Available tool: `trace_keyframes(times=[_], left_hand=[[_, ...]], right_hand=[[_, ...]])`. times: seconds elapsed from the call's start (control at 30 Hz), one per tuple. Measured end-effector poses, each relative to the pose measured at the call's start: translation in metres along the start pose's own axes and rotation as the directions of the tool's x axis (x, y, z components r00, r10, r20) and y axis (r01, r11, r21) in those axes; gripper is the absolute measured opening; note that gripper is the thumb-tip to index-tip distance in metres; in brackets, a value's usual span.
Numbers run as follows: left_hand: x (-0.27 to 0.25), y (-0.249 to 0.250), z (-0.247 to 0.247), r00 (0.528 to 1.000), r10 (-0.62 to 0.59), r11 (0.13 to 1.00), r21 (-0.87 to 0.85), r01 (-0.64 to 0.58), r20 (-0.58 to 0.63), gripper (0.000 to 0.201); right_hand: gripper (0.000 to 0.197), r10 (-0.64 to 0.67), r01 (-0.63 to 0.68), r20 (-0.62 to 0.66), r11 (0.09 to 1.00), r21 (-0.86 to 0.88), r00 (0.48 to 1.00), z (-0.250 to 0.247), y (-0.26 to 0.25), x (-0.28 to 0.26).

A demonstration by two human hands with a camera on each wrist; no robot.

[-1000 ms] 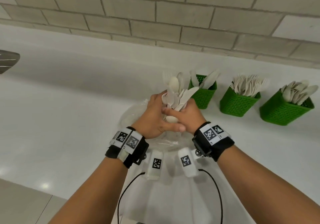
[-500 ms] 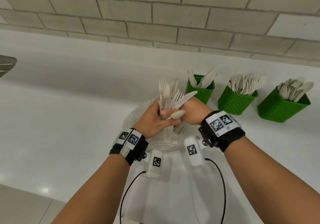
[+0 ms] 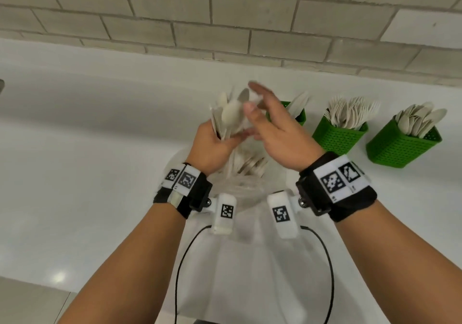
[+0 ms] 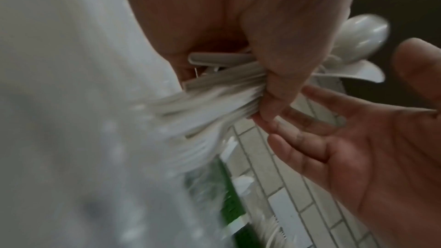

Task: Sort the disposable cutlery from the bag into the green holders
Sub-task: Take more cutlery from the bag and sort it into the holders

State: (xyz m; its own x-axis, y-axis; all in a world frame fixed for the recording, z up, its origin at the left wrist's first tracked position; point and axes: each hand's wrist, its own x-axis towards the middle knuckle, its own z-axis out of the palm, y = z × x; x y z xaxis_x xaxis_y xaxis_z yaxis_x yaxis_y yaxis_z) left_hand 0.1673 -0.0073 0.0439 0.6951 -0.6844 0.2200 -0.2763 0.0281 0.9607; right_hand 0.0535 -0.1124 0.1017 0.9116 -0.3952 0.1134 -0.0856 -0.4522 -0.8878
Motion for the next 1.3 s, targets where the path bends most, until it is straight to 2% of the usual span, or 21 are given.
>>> trace_keyframes(times=[0.07,0.13,0.2,0.23,0.3,0.37,0.43,0.5,0.63,0.7,0.77,0.83,0.9,1.0,1.1,1.17,1.23,1.3], left_hand=[[0.011,0.017,0.001,0.999,0.035,0.998,0.045,-0.036,0.006,0.030],[0.017,0.038,0.009,0.995,0.081,0.994,0.068,-0.086,0.065,0.029],[0.018,0.056,0.024,0.990,0.109,0.992,0.049,-0.113,0.092,0.021],[0.016,0.065,0.027,0.990,0.121,0.992,0.021,-0.123,0.068,0.016],[0.013,0.084,0.045,0.992,0.124,0.988,-0.096,-0.121,0.022,0.012],[0.011,0.099,0.065,0.996,0.074,0.962,-0.268,-0.058,0.051,0.017],[0.009,0.108,0.093,0.988,-0.005,0.890,-0.449,0.076,0.156,0.014],[0.004,0.107,0.123,0.965,-0.095,0.830,-0.516,0.213,0.246,0.009],[-0.008,0.090,0.169,0.914,-0.242,0.749,-0.536,0.390,0.327,0.006],[-0.016,0.079,0.185,0.885,-0.267,0.726,-0.524,0.446,0.383,0.005],[-0.026,0.071,0.202,0.860,-0.261,0.698,-0.529,0.482,0.440,0.007],[-0.033,0.063,0.216,0.846,-0.267,0.675,-0.536,0.506,0.462,0.006],[-0.039,0.054,0.226,0.839,-0.277,0.661,-0.541,0.520,0.468,0.007],[-0.045,0.042,0.230,0.828,-0.305,0.659,-0.524,0.540,0.471,0.021],[-0.048,0.032,0.227,0.810,-0.346,0.656,-0.495,0.570,0.473,0.026],[-0.048,0.026,0.224,0.806,-0.353,0.674,-0.468,0.572,0.476,0.030],[-0.048,0.021,0.221,0.810,-0.364,0.705,-0.432,0.562,0.460,0.021],[-0.047,0.017,0.215,0.811,-0.393,0.711,-0.417,0.567,0.433,0.013]], right_hand=[[0.055,-0.170,0.165,-0.132,0.985,-0.050,0.977,-0.002,-0.009,-0.009],[0.053,-0.252,0.248,-0.217,0.968,-0.048,0.943,-0.013,-0.013,-0.016],[0.058,-0.175,0.201,-0.306,0.978,0.052,0.936,-0.032,-0.011,-0.028],[0.060,-0.118,0.148,-0.317,0.986,0.074,0.941,-0.039,-0.008,-0.036],[0.059,-0.015,0.009,-0.226,1.000,-0.028,0.974,-0.059,0.002,-0.057],[0.053,0.082,-0.089,-0.093,0.993,-0.077,0.992,-0.068,0.013,-0.081],[0.037,0.116,-0.119,-0.108,0.993,-0.025,0.987,-0.074,0.024,-0.101],[0.022,0.139,-0.137,-0.164,0.990,0.024,0.977,-0.084,0.037,-0.118],[0.034,0.261,-0.216,-0.287,0.960,0.179,0.922,-0.115,0.064,-0.150],[0.037,0.317,-0.201,-0.366,0.925,0.322,0.875,-0.131,0.073,-0.160],[0.043,0.319,-0.177,-0.404,0.920,0.351,0.857,-0.144,0.078,-0.164],[0.038,0.292,-0.182,-0.393,0.938,0.294,0.872,-0.148,0.083,-0.166],[0.025,0.278,-0.200,-0.412,0.954,0.223,0.868,-0.148,0.090,-0.167],[0.015,0.295,-0.231,-0.378,0.951,0.205,0.877,-0.150,0.105,-0.171],[0.018,0.311,-0.266,-0.281,0.945,0.187,0.908,-0.149,0.111,-0.172],[0.024,0.300,-0.282,-0.231,0.953,0.110,0.925,-0.147,0.113,-0.168],[0.025,0.313,-0.323,-0.191,0.946,-0.019,0.930,-0.146,0.117,-0.164],[0.015,0.374,-0.395,-0.171,0.912,-0.112,0.912,-0.147,0.123,-0.158]])
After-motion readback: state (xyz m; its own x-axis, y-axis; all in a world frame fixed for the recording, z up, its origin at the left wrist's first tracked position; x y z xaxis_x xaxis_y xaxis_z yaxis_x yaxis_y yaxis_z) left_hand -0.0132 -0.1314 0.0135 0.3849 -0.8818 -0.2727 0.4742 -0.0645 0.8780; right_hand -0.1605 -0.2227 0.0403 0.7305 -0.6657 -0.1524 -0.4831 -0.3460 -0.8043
